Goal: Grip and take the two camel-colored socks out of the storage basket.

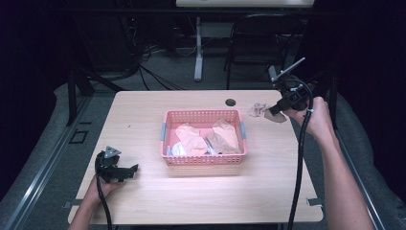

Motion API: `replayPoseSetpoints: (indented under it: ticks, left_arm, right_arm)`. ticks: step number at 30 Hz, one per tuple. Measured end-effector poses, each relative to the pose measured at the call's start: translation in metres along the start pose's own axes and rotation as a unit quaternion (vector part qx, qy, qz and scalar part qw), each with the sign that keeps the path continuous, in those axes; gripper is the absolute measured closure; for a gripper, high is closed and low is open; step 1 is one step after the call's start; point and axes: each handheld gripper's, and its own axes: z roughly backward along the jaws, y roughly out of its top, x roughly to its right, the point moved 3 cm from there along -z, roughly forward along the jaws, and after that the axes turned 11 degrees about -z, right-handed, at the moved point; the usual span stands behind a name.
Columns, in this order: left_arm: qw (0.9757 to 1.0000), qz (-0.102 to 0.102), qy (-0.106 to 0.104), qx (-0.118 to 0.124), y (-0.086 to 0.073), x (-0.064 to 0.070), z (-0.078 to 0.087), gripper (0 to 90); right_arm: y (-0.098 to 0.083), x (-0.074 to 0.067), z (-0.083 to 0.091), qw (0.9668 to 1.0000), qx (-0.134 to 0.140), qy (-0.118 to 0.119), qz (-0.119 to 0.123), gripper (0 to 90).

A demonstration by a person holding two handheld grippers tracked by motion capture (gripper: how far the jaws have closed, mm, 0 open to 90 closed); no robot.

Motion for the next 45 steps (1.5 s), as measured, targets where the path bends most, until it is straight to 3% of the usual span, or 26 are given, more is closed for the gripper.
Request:
replayPoseSetpoints:
  ticks: [12, 21, 29, 32, 33, 36, 39, 40, 45]
  left_arm:
    - [1.0000, 0.000, 0.001, 0.001, 0.000, 0.000, 0.000, 0.0]
    - [1.0000, 0.001, 0.001, 0.001, 0.000, 0.000, 0.000, 0.0]
    - [1.0000, -0.001, 0.000, 0.000, 0.000, 0.000, 0.000, 0.0]
    - [1.0000, 0.001, 0.001, 0.001, 0.000, 0.000, 0.000, 0.0]
    - [1.0000, 0.001, 0.001, 0.001, 0.000, 0.000, 0.000, 0.0]
    - [1.0000, 0.001, 0.001, 0.001, 0.000, 0.000, 0.000, 0.0]
    - [1.0000, 0.001, 0.001, 0.001, 0.000, 0.000, 0.000, 0.0]
    - [1.0000, 0.001, 0.001, 0.001, 0.000, 0.000, 0.000, 0.0]
    - [1.0000, 0.001, 0.001, 0.001, 0.000, 0.000, 0.000, 0.0]
  right_arm:
    - [-0.024, 0.033, 0.001, 0.9992, -0.016, -0.019, -0.033, 85.8]
    - [-0.039, 0.049, -0.016, 0.9979, -0.030, -0.023, -0.053, 85.8]
    - [-0.051, 0.056, -0.049, 0.9965, -0.053, -0.014, -0.064, 85.8]
    - [-0.058, 0.059, -0.072, 0.9953, -0.065, -0.007, -0.071, 85.8]
    - [-0.058, 0.059, -0.072, 0.9953, -0.065, -0.007, -0.071, 85.8]
    - [-0.066, 0.057, -0.097, 0.9939, -0.088, -0.013, -0.065, 85.8]
    - [-0.070, 0.057, -0.109, 0.9935, -0.088, -0.009, -0.072, 85.8]
    - [-0.074, 0.057, -0.120, 0.9925, -0.098, -0.010, -0.072, 85.7]
    - [-0.081, 0.055, -0.138, 0.9905, -0.117, -0.009, -0.072, 85.7]
